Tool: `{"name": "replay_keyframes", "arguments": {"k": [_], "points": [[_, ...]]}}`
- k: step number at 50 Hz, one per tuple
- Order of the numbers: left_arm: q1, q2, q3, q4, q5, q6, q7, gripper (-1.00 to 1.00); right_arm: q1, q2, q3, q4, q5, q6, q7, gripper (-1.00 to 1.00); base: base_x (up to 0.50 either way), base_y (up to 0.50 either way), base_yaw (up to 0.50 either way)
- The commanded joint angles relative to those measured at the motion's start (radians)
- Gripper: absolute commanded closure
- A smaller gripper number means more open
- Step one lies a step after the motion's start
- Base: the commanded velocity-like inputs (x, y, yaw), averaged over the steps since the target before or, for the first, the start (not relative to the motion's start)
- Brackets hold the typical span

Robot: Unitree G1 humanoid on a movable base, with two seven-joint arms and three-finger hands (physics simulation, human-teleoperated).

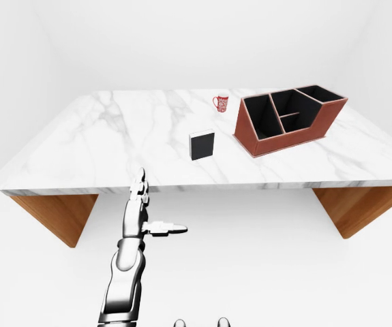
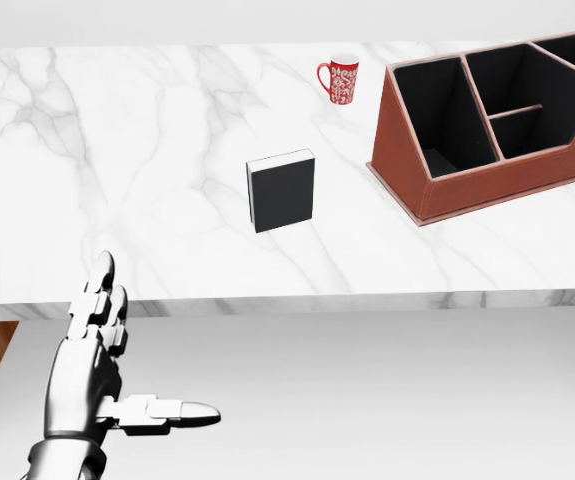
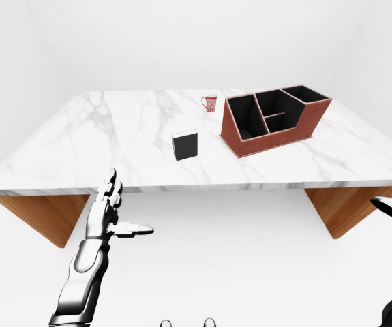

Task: Pick up the book and place it in the left compartment of the caddy.

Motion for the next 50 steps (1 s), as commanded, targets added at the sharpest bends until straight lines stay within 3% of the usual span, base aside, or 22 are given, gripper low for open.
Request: {"name": "replay_keyframes", "arguments": {"k": [1,3,9,13,17,20,22,25,32,36,38,39,42,44,48,50], "points": [[-0.001,0.000,-0.001,0.013,0.003,-0.011,-0.002,-1.00,0.021,-0.038,-0.086,0.056,0.048,0.000,0.020,-1.00,0.00,0.00,0.00],[-0.004,0.001,0.000,0.023,0.003,-0.018,-0.002,-1.00,0.025,-0.037,-0.098,0.071,0.055,0.000,0.024,-1.00,0.00,0.00,0.00],[-0.002,0.000,-0.002,0.012,0.005,-0.007,-0.001,-1.00,0.037,-0.050,-0.124,0.110,0.086,0.000,0.030,-1.00,0.00,0.00,0.00],[-0.009,0.002,0.002,0.040,0.003,-0.028,-0.002,-1.00,0.046,-0.063,-0.153,0.127,0.110,0.000,0.027,-1.00,0.00,0.00,0.00],[0.000,0.000,0.000,0.012,0.003,-0.012,-0.001,-1.00,0.056,-0.064,-0.168,0.149,0.111,0.000,0.043,-1.00,0.00,0.00,0.00],[-0.005,0.001,0.002,0.031,0.003,-0.027,-0.001,-1.00,0.062,-0.065,-0.179,0.175,0.112,0.000,0.054,-1.00,0.00,0.00,0.00],[-0.001,0.000,-0.001,0.014,0.004,-0.014,0.000,-1.00,0.067,-0.067,-0.188,0.188,0.116,0.000,0.061,-1.00,0.00,0.00,0.00],[-0.005,0.001,0.001,0.028,0.003,-0.023,-0.002,-1.00,0.071,-0.072,-0.200,0.214,0.116,0.000,0.068,-1.00,0.00,0.00,0.00],[-0.002,0.001,-0.004,0.012,0.009,-0.009,-0.002,-1.00,0.101,-0.108,-0.280,0.255,0.173,0.000,0.069,-1.00,0.00,0.00,0.00],[-0.002,0.001,-0.003,0.018,0.010,-0.014,-0.003,-1.00,0.113,-0.125,-0.323,0.294,0.189,0.000,0.081,-1.00,0.00,0.00,0.00],[-0.002,0.000,-0.002,0.013,0.009,-0.009,-0.003,-1.00,0.118,-0.130,-0.336,0.306,0.198,0.000,0.084,-1.00,0.00,0.00,0.00],[0.001,-0.001,-0.005,-0.005,0.010,0.007,-0.002,-1.00,0.124,-0.135,-0.345,0.316,0.199,0.000,0.089,-1.00,0.00,0.00,0.00],[-0.001,-0.001,-0.007,0.004,0.015,0.001,0.000,-1.00,0.130,-0.148,-0.365,0.332,0.199,0.000,0.095,-1.00,0.00,0.00,0.00],[0.006,-0.003,-0.010,-0.015,0.015,0.014,0.000,-1.00,0.140,-0.171,-0.405,0.373,0.215,0.000,0.100,-1.00,0.00,0.00,0.00],[-0.001,0.000,-0.007,0.020,0.015,-0.014,-0.001,-1.00,0.148,-0.178,-0.413,0.397,0.213,0.000,0.111,-1.00,0.00,0.00,0.00],[0.000,0.000,-0.007,0.014,0.017,-0.010,-0.002,-1.00,0.156,-0.169,-0.407,0.435,0.181,0.000,0.120,-1.00,0.00,0.00,0.00]]}}
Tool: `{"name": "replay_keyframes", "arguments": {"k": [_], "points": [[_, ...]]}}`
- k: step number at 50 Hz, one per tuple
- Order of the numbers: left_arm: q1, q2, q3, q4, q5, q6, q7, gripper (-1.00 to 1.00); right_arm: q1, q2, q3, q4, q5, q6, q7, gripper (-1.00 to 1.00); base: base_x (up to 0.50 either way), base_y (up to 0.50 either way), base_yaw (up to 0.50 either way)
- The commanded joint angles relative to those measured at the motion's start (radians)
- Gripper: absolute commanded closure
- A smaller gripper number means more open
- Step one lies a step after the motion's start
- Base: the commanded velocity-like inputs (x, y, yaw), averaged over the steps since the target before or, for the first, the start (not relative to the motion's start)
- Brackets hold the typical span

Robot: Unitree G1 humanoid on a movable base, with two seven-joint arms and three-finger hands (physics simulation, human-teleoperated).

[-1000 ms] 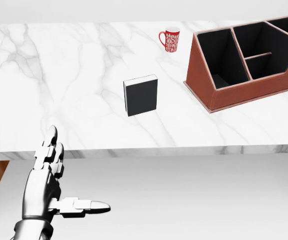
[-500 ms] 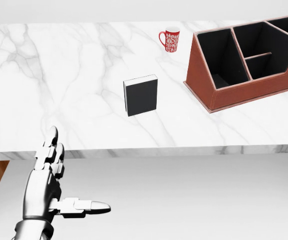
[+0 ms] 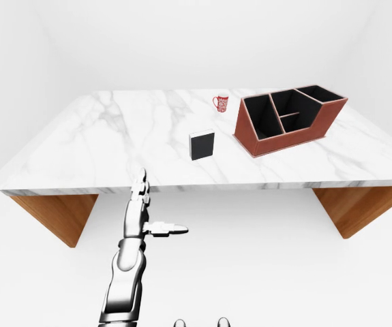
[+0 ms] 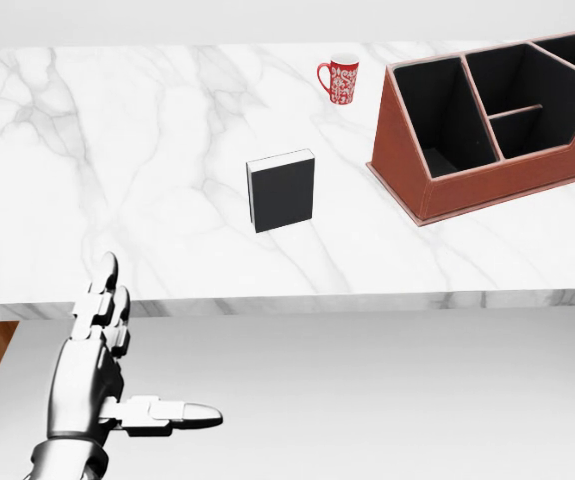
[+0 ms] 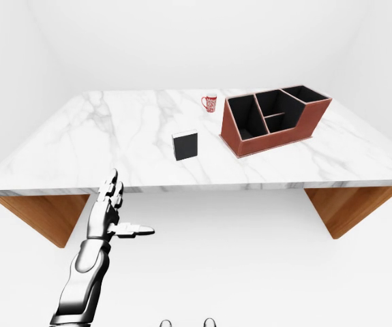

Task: Pick up the book and place it in the left compartment of the caddy.

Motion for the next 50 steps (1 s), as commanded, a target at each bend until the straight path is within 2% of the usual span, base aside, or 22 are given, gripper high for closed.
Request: {"name": "replay_keyframes", "arguments": {"k": [1,25,30,50], "points": [[0.001,0.001,-0.001,0.005,0.005,-0.004,-0.001,-1.00,0.033,-0.026,-0.057,0.112,-0.012,0.000,0.030,-1.00,0.00,0.00,0.00],[0.000,0.001,0.000,0.008,0.006,-0.007,-0.001,-1.00,0.034,-0.026,-0.053,0.115,-0.017,0.000,0.031,-1.00,0.00,0.00,0.00],[0.001,0.000,-0.001,-0.005,0.005,0.005,-0.002,-1.00,0.037,-0.023,-0.050,0.113,-0.029,0.000,0.028,-1.00,0.00,0.00,0.00],[0.001,0.000,-0.001,-0.006,0.005,0.005,-0.002,-1.00,0.035,-0.022,-0.052,0.112,-0.033,0.000,0.029,-1.00,0.00,0.00,0.00]]}}
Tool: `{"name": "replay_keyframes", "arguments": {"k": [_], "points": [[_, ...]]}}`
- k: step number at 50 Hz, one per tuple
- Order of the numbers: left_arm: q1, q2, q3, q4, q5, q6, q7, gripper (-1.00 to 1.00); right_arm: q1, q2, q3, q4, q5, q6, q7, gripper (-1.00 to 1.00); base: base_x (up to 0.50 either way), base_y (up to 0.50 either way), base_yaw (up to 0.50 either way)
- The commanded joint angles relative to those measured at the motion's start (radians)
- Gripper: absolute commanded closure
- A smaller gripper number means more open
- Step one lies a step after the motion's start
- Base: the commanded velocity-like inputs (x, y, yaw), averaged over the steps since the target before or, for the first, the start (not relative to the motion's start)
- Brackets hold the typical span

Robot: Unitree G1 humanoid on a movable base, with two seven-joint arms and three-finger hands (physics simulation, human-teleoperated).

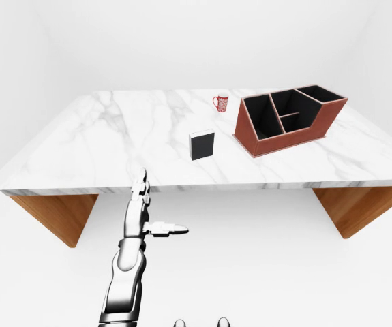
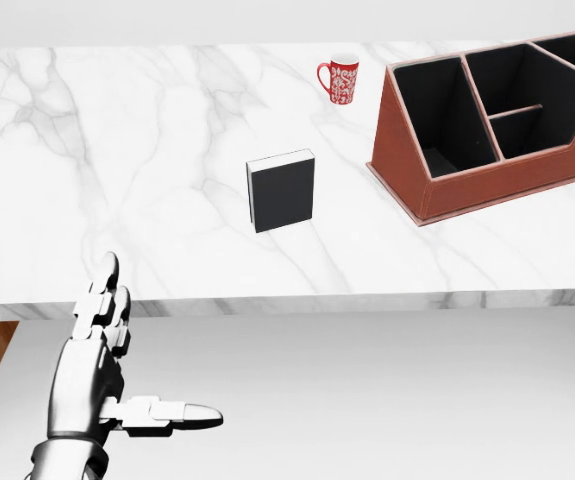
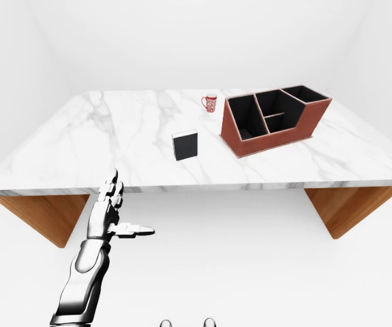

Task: Pick up the book and place it in the left compartment of the caddy.

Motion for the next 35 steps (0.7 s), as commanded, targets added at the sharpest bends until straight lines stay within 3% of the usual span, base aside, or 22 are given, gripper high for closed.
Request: {"name": "replay_keyframes", "arguments": {"k": [1,7,13,17,19,23,27,32,35], "points": [[0.000,0.000,0.000,-0.001,0.000,0.001,0.000,-1.00,0.000,0.001,-0.001,0.001,-0.003,0.000,0.000,-1.00,0.00,0.00,0.00],[0.005,-0.001,-0.005,-0.014,0.000,0.006,-0.004,-1.00,0.000,0.001,-0.001,0.000,-0.003,0.000,0.000,-1.00,0.00,0.00,0.00],[0.004,0.001,-0.005,-0.003,0.015,-0.016,0.000,-1.00,-0.001,0.004,-0.005,-0.007,0.004,0.000,0.009,-1.00,0.00,0.00,0.00],[0.009,0.000,-0.007,-0.021,0.022,-0.014,0.003,-1.00,0.002,0.006,-0.006,-0.012,0.010,0.000,0.006,-1.00,0.00,0.00,0.00],[0.006,0.001,-0.005,-0.004,0.020,-0.029,0.001,-1.00,0.008,0.009,-0.011,-0.025,0.019,0.000,0.016,-1.00,0.00,0.00,0.00],[0.003,0.000,-0.006,-0.011,0.021,-0.015,0.000,-1.00,0.001,0.007,-0.007,-0.009,0.012,0.000,0.015,-1.00,0.00,0.00,0.00],[-0.010,0.003,-0.003,0.034,0.024,-0.040,-0.001,-1.00,0.004,0.007,-0.008,-0.020,0.013,0.000,0.005,-1.00,0.00,0.00,0.00],[-0.003,0.001,-0.006,0.011,0.027,-0.020,-0.001,-1.00,0.006,0.001,-0.015,-0.012,0.016,0.000,0.005,-1.00,0.00,0.00,0.00],[-0.008,0.001,-0.004,0.031,0.032,-0.044,0.008,-1.00,0.007,0.003,-0.015,-0.015,0.017,0.000,0.014,-1.00,0.00,0.00,0.00]]}}
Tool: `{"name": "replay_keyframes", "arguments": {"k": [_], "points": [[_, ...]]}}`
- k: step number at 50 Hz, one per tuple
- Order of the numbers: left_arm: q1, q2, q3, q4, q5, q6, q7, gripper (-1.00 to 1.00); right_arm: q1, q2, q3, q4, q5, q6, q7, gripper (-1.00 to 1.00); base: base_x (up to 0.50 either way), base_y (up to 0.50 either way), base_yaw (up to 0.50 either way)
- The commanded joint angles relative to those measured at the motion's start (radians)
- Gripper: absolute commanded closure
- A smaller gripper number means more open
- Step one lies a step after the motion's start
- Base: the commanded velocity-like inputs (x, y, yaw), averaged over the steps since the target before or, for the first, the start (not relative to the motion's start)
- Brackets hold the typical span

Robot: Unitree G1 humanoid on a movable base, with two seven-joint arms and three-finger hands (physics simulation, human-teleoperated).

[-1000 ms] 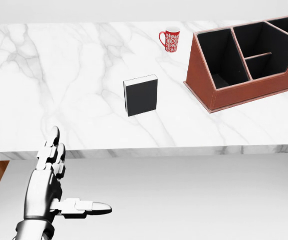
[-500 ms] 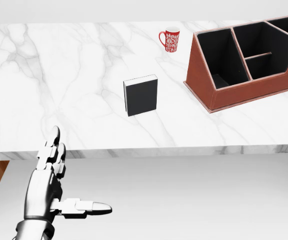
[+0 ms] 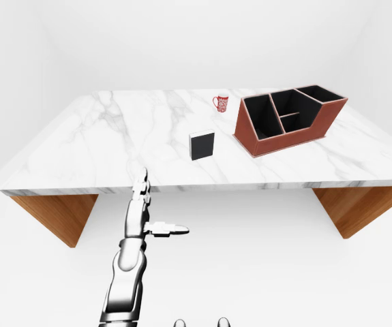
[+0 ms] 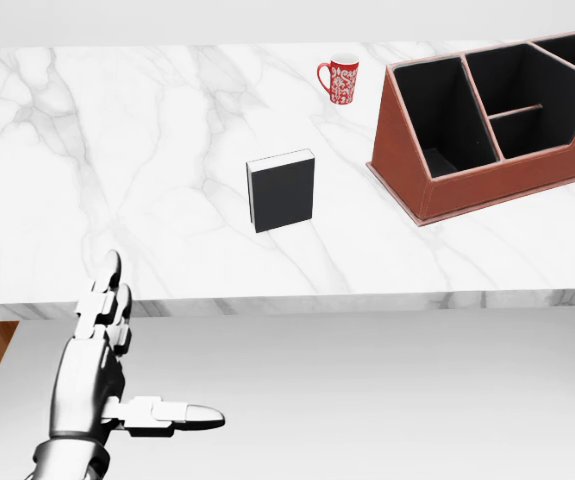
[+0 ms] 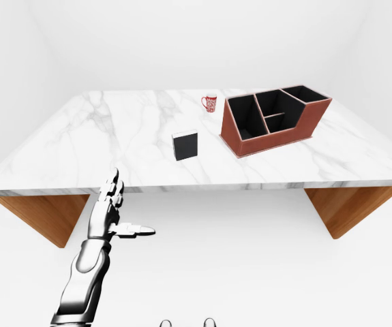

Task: Pick up the book and place it in the left compartment of the caddy.

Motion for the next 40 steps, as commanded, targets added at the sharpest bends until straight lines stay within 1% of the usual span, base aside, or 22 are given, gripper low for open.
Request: {"name": "replay_keyframes", "arguments": {"k": [1,2,7,8,9,13,14,15,17,20,21,22,23,24,25,26,29,31,32,33,35,40], "points": [[-0.007,0.001,0.001,0.022,0.010,-0.018,0.007,-1.00,0.008,-0.001,-0.010,-0.009,0.023,0.000,0.013,-1.00,0.00,0.00,0.00],[-0.003,-0.001,-0.001,0.008,0.011,-0.008,0.007,-1.00,0.007,0.001,-0.009,-0.009,0.013,0.000,0.011,-1.00,0.00,0.00,0.00],[0.000,-0.001,-0.001,-0.001,0.009,-0.005,0.006,-1.00,0.003,-0.003,-0.008,0.000,0.008,0.000,0.011,-1.00,0.00,0.00,0.00],[-0.001,-0.001,-0.002,0.002,0.010,-0.005,0.006,-1.00,0.003,-0.002,-0.006,0.000,0.007,0.000,0.012,-1.00,0.00,0.00,0.15],[-0.004,0.000,-0.001,0.011,0.010,-0.012,0.005,-1.00,0.002,0.001,-0.003,0.000,0.001,0.000,0.017,-1.00,0.00,0.00,0.17],[0.001,-0.001,-0.003,0.000,0.011,-0.007,0.004,-1.00,0.005,0.004,-0.004,-0.001,0.005,0.000,0.026,-1.00,0.00,0.00,0.18],[0.005,-0.002,-0.005,-0.009,0.012,0.000,0.004,-1.00,0.005,0.002,-0.006,-0.003,0.005,0.000,0.022,-1.00,0.00,0.00,0.21],[0.006,-0.002,-0.005,-0.010,0.013,0.000,0.004,-1.00,0.005,0.002,-0.006,-0.003,0.005,0.000,0.022,-1.00,0.00,0.00,0.21],[-0.001,0.001,-0.004,0.014,0.015,-0.025,0.004,-1.00,0.007,0.002,-0.008,-0.004,0.008,0.000,0.022,-1.00,0.00,0.00,0.28],[0.000,0.000,-0.003,0.010,0.012,-0.022,0.003,-1.00,0.005,0.002,-0.009,-0.005,0.007,0.000,0.019,-1.00,0.00,0.00,0.29],[0.002,-0.001,-0.004,-0.001,0.015,-0.015,0.005,-1.00,0.005,0.002,-0.007,-0.003,0.007,0.000,0.022,-1.00,0.00,0.00,0.29],[0.002,-0.001,-0.004,-0.002,0.016,-0.015,0.005,-1.00,0.005,0.002,-0.007,-0.002,0.008,0.000,0.022,-1.00,0.00,0.00,0.29],[0.001,-0.001,-0.003,0.005,0.011,-0.021,0.002,-1.00,0.007,0.004,-0.007,-0.007,0.009,0.000,0.021,-1.00,0.00,0.00,0.29],[-0.001,0.000,-0.002,0.018,0.012,-0.033,0.003,-1.00,0.007,0.005,-0.008,-0.009,0.011,0.000,0.021,-1.00,0.00,0.00,0.29],[0.006,-0.001,-0.006,-0.001,0.012,-0.023,-0.001,-1.00,0.002,0.005,-0.003,0.000,0.000,0.000,0.024,-1.00,0.00,0.00,0.29],[0.010,-0.002,-0.005,-0.007,0.014,-0.028,0.003,-1.00,0.005,0.004,-0.006,-0.005,0.006,0.000,0.021,-1.00,0.00,0.00,0.29],[0.014,-0.002,-0.004,-0.019,0.011,-0.022,0.002,-1.00,0.004,0.004,-0.002,0.003,0.005,0.000,0.024,-1.00,0.00,0.00,0.29],[0.009,0.000,0.000,-0.002,0.009,-0.038,0.003,-1.00,0.003,0.009,0.003,0.009,-0.001,0.000,0.032,-1.00,0.00,0.00,0.29],[0.012,-0.001,-0.002,-0.010,0.009,-0.035,0.002,-1.00,0.012,0.008,0.000,-0.006,0.015,0.000,0.029,-1.00,0.00,0.00,0.29],[0.014,0.000,-0.001,-0.014,0.016,-0.041,0.008,-1.00,0.011,0.008,-0.001,-0.007,0.014,0.000,0.030,-1.00,0.00,0.00,0.29],[0.023,0.001,-0.002,-0.028,0.035,-0.041,0.021,-1.00,0.009,0.012,-0.004,-0.010,0.010,0.000,0.033,-1.00,0.00,0.00,0.29],[0.019,0.000,0.003,-0.029,0.024,-0.041,0.019,-1.00,0.009,0.011,-0.005,-0.012,0.011,0.000,0.031,-1.00,0.00,0.00,0.29]]}}
